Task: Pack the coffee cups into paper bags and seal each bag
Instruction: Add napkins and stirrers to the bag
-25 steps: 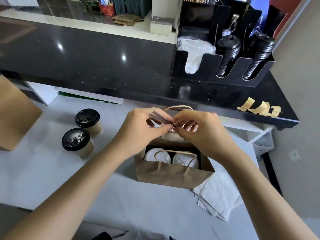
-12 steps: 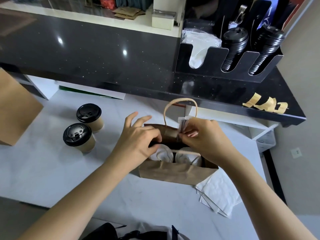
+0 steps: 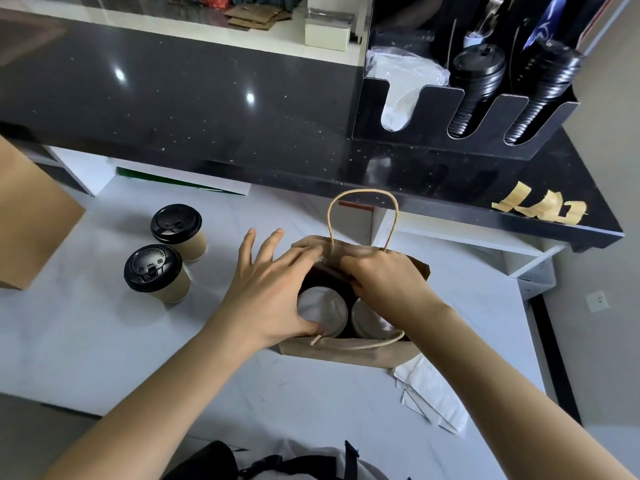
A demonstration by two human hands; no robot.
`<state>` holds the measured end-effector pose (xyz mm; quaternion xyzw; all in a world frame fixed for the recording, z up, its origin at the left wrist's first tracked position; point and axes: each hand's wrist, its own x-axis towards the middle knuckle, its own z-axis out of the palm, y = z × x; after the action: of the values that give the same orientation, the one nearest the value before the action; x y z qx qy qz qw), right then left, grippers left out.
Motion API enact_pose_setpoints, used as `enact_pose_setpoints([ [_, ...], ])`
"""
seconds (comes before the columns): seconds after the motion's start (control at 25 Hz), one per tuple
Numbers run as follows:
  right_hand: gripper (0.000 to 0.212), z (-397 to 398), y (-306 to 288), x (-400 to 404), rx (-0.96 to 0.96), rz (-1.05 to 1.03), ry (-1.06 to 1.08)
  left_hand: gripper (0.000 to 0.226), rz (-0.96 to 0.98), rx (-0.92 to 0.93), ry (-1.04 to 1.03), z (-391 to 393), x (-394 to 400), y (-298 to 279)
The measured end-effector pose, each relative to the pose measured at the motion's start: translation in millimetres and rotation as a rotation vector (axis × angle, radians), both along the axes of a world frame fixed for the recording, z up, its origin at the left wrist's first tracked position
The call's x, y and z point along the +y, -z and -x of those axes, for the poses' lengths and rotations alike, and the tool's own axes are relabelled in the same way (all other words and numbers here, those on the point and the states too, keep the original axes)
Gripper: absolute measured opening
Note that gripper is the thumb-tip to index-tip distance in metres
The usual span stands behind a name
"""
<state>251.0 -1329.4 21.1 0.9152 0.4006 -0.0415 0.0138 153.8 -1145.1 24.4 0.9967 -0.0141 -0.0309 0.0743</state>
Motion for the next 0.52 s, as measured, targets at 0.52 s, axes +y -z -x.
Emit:
enact_pose_setpoints([
  [0.52,0.022,-5.8,2.6,0.5,0.015,0.096,0.119,0.119,0.09,-0.014,0.023,2.1,2.0,0.9],
])
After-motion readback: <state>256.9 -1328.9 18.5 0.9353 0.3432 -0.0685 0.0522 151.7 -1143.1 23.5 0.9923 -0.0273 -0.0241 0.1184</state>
